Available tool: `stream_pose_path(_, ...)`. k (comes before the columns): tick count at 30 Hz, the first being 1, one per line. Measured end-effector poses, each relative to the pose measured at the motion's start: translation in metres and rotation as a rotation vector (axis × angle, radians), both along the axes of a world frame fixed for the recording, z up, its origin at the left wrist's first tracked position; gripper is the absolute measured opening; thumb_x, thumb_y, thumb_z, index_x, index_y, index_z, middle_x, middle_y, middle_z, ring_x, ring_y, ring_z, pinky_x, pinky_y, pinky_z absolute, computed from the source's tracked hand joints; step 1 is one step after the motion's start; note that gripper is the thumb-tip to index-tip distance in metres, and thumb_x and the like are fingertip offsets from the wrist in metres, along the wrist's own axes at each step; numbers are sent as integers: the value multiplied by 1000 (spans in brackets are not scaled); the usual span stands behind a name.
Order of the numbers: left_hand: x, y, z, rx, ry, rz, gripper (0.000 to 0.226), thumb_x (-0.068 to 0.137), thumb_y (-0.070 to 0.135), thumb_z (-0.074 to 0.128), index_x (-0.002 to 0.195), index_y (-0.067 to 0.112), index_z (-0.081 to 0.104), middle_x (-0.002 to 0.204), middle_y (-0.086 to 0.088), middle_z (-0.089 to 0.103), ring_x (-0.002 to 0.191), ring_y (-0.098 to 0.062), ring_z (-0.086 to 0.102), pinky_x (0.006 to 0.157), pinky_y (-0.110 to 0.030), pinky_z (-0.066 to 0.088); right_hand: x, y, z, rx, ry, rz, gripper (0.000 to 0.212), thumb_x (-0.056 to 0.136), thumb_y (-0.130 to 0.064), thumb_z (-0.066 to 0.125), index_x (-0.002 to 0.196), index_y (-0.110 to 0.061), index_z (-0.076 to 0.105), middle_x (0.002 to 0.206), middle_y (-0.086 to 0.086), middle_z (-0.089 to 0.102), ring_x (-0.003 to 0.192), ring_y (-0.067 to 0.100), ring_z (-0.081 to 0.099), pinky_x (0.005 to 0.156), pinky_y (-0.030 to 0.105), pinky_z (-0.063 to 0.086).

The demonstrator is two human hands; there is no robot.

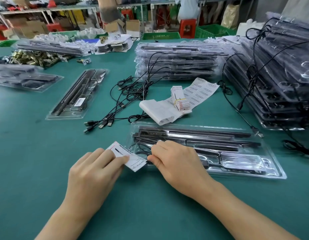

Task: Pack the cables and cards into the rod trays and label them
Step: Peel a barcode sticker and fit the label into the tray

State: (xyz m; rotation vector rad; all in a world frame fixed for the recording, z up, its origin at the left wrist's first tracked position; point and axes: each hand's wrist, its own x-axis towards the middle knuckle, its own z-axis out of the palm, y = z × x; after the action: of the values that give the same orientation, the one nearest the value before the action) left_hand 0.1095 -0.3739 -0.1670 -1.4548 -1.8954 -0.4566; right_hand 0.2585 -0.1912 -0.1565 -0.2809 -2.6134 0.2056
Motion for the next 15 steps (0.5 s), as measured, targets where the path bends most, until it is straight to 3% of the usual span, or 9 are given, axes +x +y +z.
stream_pose_path(4, -7, 2, -1, -29, 56, -39, 16, 94, 11, 68, 87, 18, 80, 65, 1, 58, 55, -25, 56, 48, -36, 47, 0, 0, 1, -16, -15, -1, 25, 101, -37, 46, 80, -24, 46, 75, -13, 43, 68, 8, 38, 48, 24, 26)
stream_pose_path(8, 1, 6, -2, -61, 42, -9, 12, 96, 17, 68, 95, 20, 80, 77, 2, 64, 61, -25, 58, 52, -39, 49, -2, 0, 1, -47, -11, -3, 25, 101, -38, 44, 80, -26, 41, 76, -15, 35, 70, 7, 31, 47, 26, 30)
stream_pose_path(13, 32, 4, -9, -136, -83, 129, 31, 98, 33, 55, 111, 17, 79, 95, -4, 65, 87, -28, 60, 74, -39, 47, -1, 1, 0, -34, -27, -5, 26, 103, -39, 45, 81, -25, 45, 76, -12, 45, 70, 10, 44, 48, 26, 32)
stream_pose_path(15, 44, 3, -11, -204, -155, 170, 42, 97, 36, 49, 119, 14, 76, 113, -10, 68, 106, -32, 64, 83, -40, 48, -2, 1, 0, -34, -13, -2, 27, 103, -39, 45, 81, -26, 39, 76, -13, 40, 69, 9, 39, 48, 26, 32)
